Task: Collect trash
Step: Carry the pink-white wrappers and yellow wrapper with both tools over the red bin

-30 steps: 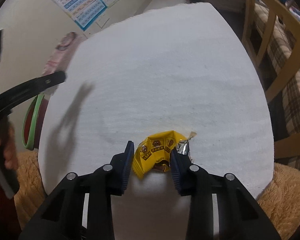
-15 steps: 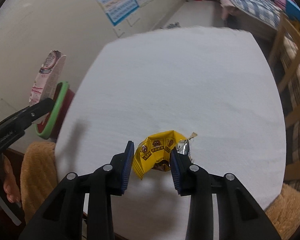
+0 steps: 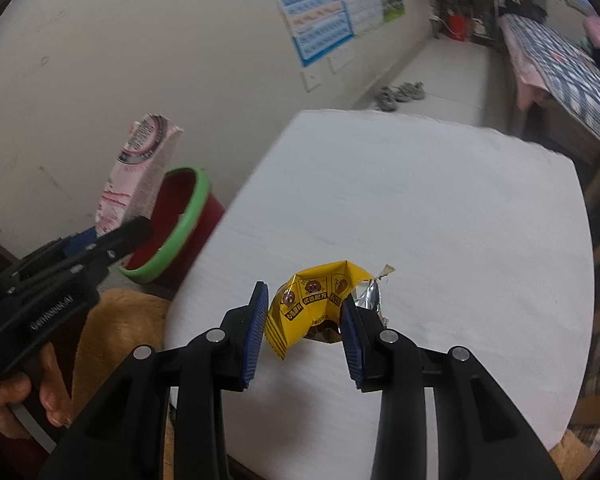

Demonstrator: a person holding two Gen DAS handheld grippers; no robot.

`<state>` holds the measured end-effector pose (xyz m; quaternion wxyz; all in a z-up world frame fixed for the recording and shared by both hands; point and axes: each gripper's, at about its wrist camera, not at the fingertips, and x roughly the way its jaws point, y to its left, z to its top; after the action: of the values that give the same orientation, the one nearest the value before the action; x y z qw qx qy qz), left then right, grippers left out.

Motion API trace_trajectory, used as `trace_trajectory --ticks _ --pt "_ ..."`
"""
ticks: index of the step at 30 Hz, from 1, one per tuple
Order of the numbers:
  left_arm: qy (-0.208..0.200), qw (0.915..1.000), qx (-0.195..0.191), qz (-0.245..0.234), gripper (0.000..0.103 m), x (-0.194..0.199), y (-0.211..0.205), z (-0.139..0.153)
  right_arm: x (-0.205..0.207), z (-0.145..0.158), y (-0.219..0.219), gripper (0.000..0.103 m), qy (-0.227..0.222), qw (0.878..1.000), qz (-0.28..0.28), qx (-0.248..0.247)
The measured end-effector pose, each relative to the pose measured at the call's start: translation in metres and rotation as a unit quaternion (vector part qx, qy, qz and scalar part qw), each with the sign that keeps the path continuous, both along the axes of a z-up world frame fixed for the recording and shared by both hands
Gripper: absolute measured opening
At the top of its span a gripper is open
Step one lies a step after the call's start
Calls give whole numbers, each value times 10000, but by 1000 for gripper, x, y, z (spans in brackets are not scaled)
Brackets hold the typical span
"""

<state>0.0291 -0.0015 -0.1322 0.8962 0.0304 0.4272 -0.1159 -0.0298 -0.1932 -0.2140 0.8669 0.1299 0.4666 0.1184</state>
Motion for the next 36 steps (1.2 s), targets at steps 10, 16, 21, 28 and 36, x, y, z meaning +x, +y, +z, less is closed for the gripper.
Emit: trace_trajectory --ticks 10,16,21,28,36 --pt "62 9975 -136 697 38 14 67 -11 41 22 67 35 -194 9977 650 -19" --pt "132 9914 67 1297 38 33 127 -22 76 38 111 36 -379 9943 994 7" --pt "169 9875 114 1565 38 47 158 -29 105 42 144 36 -407 9914 1239 -41" --pt "362 9835 15 1770 39 69 183 -46 131 38 178 36 -284 9887 1472 -40" --pt "587 9800 -54 1903 39 87 198 -65 156 23 199 37 -58 9868 1619 -84"
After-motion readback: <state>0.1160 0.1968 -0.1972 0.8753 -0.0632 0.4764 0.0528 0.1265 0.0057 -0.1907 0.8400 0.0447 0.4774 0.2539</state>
